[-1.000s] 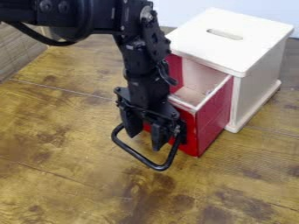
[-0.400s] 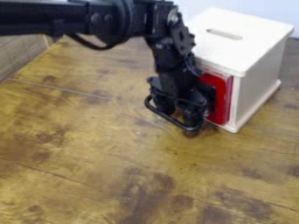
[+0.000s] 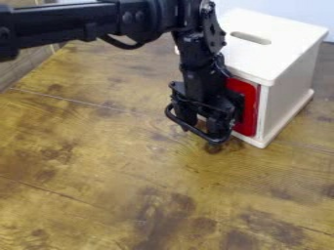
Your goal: Close the drawer
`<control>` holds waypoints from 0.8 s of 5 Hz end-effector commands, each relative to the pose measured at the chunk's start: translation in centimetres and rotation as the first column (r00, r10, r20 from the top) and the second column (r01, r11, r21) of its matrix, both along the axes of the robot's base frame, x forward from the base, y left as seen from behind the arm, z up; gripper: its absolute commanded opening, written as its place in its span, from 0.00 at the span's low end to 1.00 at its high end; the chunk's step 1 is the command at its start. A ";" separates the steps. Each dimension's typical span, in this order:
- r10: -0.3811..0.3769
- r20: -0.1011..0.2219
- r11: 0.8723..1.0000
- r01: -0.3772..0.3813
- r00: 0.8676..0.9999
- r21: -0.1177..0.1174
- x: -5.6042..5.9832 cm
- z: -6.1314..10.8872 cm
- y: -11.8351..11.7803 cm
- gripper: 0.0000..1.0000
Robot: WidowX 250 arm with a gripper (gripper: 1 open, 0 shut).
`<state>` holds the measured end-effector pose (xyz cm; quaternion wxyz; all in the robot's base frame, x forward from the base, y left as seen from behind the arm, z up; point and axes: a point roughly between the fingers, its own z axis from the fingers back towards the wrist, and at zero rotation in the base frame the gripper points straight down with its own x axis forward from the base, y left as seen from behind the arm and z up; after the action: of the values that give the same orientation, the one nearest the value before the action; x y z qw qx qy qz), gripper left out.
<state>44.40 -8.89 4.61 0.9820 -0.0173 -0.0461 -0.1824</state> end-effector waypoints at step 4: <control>0.061 0.030 0.997 -0.063 0.998 0.044 0.7 1.1 3.8 1.00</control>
<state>44.37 -8.40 4.70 0.9822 -0.0022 -0.0414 -0.1829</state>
